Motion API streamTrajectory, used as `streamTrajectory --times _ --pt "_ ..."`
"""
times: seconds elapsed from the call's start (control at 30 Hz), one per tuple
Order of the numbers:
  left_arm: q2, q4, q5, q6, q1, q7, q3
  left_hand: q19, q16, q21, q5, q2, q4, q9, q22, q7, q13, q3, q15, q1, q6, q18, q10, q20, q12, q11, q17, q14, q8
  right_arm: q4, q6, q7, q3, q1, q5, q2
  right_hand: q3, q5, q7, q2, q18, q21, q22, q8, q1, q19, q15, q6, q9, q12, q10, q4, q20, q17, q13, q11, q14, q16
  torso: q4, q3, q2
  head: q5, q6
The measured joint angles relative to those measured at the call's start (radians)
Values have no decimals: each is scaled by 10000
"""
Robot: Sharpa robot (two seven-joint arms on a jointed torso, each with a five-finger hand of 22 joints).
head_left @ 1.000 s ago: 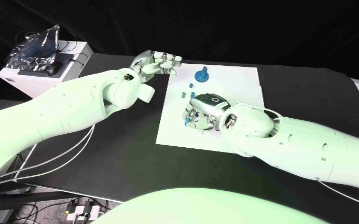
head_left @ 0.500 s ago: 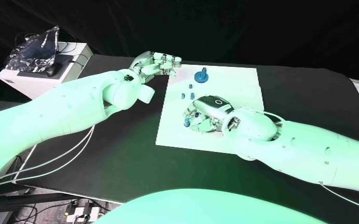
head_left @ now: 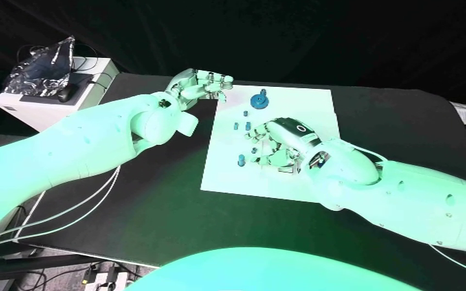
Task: Assemble the parts on the task board
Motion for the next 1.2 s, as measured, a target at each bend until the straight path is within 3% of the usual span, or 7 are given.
streamTrajectory --times 0.27,0.37,0.4,0.57,0.67,1.0,1.2 --pt "-52 19 11 -2 -22 11 2 -1 0 0 0 0 0 0 0 14 0 0 0 0 -55 0 0 0 0 0 0 0 0 341 -206 225 114 770 2470 -1433 -153 619 -308 733 -329 2938 1049 285 -998 -34 -419 1545 239 852 1888 -24 -462 671 854 -317 150 710 -71 -10 -18 -363 261" --pt "-98 41 24 -9 -88 26 6 -1 0 0 0 0 0 0 6 -12 -4 0 0 0 -167 0 0 0 0 0 0 0 0 482 145 220 130 995 3363 -1887 -604 619 -537 1011 -589 3708 1068 356 -1282 -30 -583 1880 525 3418 2030 -296 -753 898 3598 -586 186 896 -137 -5 -35 -563 348" --pt "-119 51 34 -12 -134 32 6 -1 0 0 0 0 0 0 10 0 -8 0 0 0 -179 0 0 0 0 0 0 0 0 568 372 174 133 1077 3748 -2095 -787 619 -559 1100 -637 3934 1067 394 -1566 -4 -679 1898 705 4504 1874 -251 -853 1005 4843 -912 90 991 -155 1 -40 -625 377" --pt "-163 106 74 -13 -256 44 0 0 0 0 0 -55 0 0 14 0 -8 0 0 -55 -179 0 -36 -1 -39 -37 0 0 0 861 1324 -463 126 1228 4763 -2729 -1524 796 -991 1721 -867 5807 1067 1242 -2495 34 -864 2116 2376 8595 1940 147 -962 2766 9810 -1400 75 2253 -224 31 -77 -919 488" --pt "-186 175 93 -10 -310 52 1 36 0 0 0 -71 43 0 14 0 -8 -43 36 -70 -179 1 -37 36 -39 -38 0 36 0 975 1797 -1146 122 1264 4947 -3033 -1789 767 -1088 1866 -870 6812 1067 1825 -2823 67 -871 1733 4053 9189 2277 480 -994 3551 11054 -1460 83 2699 -250 36 -101 -1084 525" --pt "-346 557 159 -4 -470 70 5 35 -39 -77 58 -70 125 0 -28 0 -7 40 36 -70 -178 1 -37 36 -39 -38 0 36 0 1244 2937 -3472 102 1297 4828 -3537 -2503 651 -907 1720 -874 7586 1066 339 -3163 68 -833 1687 5301 8808 2614 1076 -994 4223 12248 -1264 118 2790 -292 26 -136 -1499 560" --pt "-416 737 201 1 -505 77 4 35 -39 -90 58 -70 152 0 -26 0 -7 68 36 -70 -178 0 -37 36 -39 -38 0 36 0 1375 3480 -4304 74 1286 4502 -3515 -2479 551 -990 1618 -876 7772 1065 154 -3408 67 -833 1796 6231 8616 2726 1408 -993 4465 12521 -1369 118 2790 -291 14 -136 -1585 522"
